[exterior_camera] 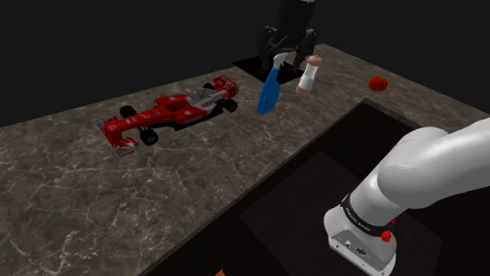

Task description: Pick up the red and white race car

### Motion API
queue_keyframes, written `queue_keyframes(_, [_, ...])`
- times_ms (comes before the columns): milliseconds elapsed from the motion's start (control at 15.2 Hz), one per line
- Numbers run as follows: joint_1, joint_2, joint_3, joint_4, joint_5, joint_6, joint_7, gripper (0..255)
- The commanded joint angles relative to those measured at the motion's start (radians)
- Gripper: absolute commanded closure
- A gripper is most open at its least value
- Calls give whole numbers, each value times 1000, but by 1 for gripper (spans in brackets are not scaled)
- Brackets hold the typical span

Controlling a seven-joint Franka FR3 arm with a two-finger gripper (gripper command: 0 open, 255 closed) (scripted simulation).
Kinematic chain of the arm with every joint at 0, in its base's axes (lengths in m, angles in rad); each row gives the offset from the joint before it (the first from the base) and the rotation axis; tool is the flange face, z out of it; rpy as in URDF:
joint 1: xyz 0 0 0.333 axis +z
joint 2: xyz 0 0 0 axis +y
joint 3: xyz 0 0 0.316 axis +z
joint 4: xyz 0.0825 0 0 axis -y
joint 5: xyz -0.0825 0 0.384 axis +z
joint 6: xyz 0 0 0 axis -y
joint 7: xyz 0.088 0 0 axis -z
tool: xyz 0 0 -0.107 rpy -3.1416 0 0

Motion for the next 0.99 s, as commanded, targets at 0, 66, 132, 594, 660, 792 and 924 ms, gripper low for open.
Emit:
queue_keyframes(0, [-8, 75, 34, 30, 8, 43, 72, 0])
queue_keyframes(66, [-11, 112, 50, 47, 9, 60, 107, 0])
queue_keyframes(132, [-15, 149, 66, 66, 8, 77, 142, 0])
queue_keyframes(594, [-33, 429, 148, 240, -35, 164, 390, 0])
queue_keyframes(660, [-33, 471, 155, 270, -46, 171, 425, 0])
queue_keyframes(792, [-30, 556, 165, 336, -71, 183, 494, 0])
queue_keyframes(924, [-23, 642, 170, 407, -98, 188, 561, 0])
